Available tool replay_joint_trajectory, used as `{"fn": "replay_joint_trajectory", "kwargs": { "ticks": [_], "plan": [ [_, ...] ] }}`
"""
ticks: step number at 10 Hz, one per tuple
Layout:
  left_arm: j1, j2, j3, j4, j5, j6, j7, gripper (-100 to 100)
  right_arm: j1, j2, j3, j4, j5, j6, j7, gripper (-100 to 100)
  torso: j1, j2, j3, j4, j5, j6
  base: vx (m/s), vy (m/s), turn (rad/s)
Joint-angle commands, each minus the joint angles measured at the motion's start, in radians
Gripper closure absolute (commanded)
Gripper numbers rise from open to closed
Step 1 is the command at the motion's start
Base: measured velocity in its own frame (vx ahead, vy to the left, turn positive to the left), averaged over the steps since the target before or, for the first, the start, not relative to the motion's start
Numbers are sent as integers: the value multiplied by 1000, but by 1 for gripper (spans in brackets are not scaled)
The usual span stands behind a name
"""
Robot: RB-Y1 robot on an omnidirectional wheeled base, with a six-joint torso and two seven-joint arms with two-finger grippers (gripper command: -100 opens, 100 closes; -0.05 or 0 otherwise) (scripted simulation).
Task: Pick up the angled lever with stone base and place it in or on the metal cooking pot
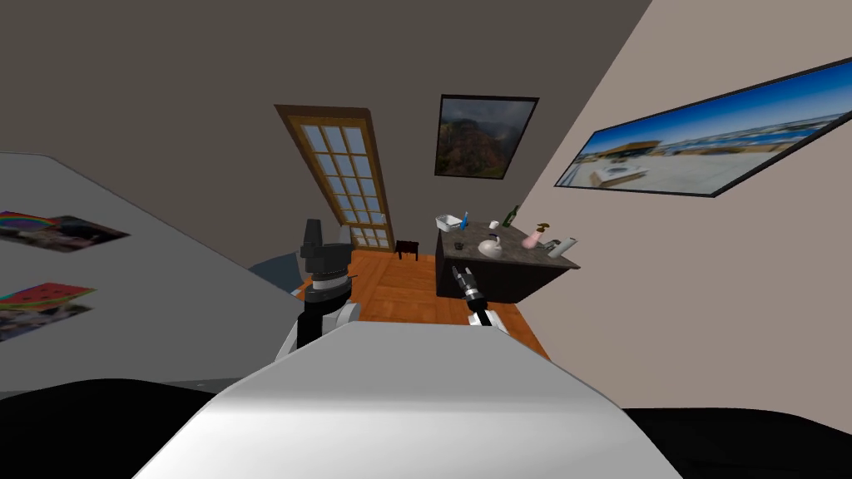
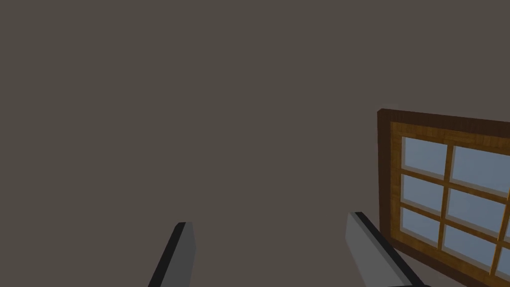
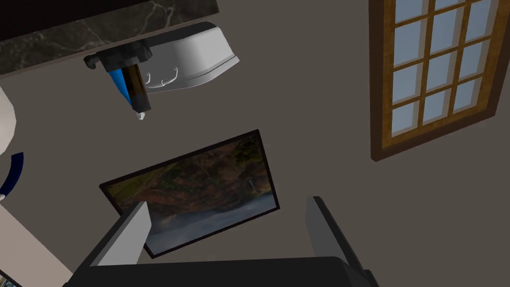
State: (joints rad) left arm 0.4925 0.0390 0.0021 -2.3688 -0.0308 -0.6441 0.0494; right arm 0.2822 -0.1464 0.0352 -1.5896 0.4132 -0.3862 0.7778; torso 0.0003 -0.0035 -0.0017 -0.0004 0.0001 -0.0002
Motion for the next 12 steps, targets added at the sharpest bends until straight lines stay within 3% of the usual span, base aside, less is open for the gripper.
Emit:
{"fn": "replay_joint_trajectory", "kwargs": {
  "ticks": [1,3,7,12],
  "plan": [
    [0,0,0,0,0,0,0,0,-21,1,-15,50,9,0,34,-100,0,0,0,0,0,0,43,9,-59],
    [0,0,0,0,0,0,0,0,-40,2,-31,93,15,-2,61,-100,1,-2,-1,0,0,0,70,8,-62],
    [0,0,0,0,0,0,0,0,-117,3,-92,233,30,-14,156,-100,-1,-7,-4,-1,0,0,128,-7,-74],
    [0,0,0,0,0,0,0,0,-175,5,-135,333,34,-23,213,-100,1,-5,-3,-1,0,0,124,16,-33]
  ]
}}
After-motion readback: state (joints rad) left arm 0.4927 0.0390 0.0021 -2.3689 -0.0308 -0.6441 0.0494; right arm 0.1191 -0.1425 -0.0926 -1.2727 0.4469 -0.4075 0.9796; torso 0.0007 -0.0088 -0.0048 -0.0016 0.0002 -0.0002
